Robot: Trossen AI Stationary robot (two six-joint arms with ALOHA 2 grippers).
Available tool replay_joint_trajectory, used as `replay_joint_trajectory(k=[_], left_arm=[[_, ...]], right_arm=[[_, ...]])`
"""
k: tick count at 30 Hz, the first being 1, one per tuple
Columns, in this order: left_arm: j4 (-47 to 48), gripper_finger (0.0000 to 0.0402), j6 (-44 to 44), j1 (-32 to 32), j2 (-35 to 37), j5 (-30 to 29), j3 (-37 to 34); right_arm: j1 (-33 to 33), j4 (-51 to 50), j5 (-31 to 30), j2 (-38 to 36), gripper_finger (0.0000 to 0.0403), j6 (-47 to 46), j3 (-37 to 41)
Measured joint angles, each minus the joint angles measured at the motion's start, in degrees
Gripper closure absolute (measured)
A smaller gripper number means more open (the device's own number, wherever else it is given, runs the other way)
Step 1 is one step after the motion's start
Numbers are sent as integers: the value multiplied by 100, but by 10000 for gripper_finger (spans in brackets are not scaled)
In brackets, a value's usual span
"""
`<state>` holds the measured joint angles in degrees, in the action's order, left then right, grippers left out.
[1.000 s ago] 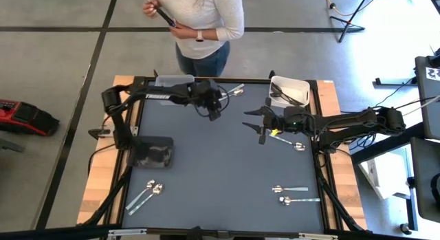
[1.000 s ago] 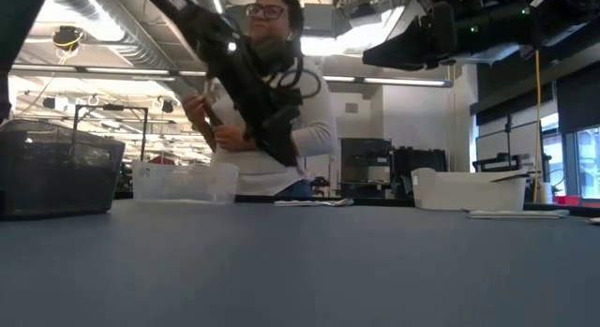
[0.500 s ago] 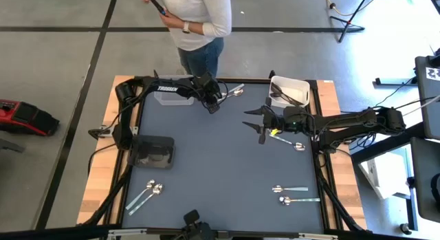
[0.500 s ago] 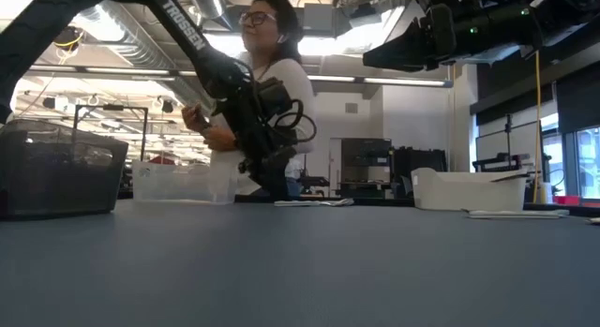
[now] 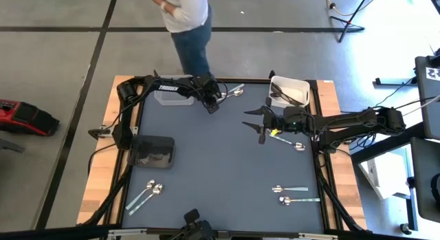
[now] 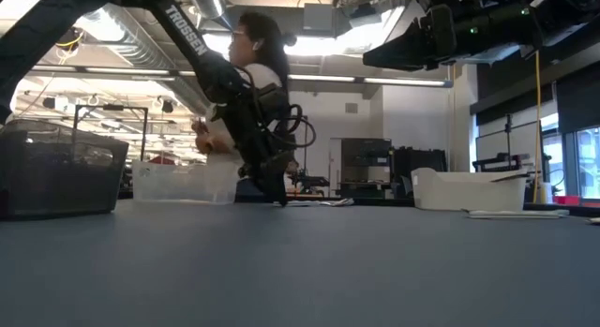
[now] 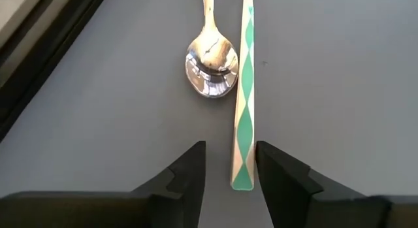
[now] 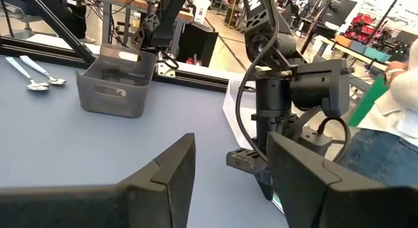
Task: Sort silverware by color (type)
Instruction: Put the green spoon into the transparent bin
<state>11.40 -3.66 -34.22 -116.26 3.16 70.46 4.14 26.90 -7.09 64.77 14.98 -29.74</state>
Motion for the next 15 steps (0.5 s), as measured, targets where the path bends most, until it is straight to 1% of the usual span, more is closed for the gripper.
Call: replay_joint_trajectory(k=[3, 5, 12, 15], left_arm=[[24, 286, -85, -2, -76, 53, 17], [69, 300, -225, 45, -81, -70, 22], [76, 371, -450, 110, -90, -88, 22], [86, 377, -461, 159, -79, -122, 22]], right_arm=[[0, 2, 0, 0, 224, 0, 0], [0, 4, 2, 0, 224, -2, 0], [0, 2, 0, 0, 224, 2, 0], [0, 1, 0, 0, 224, 13, 0]])
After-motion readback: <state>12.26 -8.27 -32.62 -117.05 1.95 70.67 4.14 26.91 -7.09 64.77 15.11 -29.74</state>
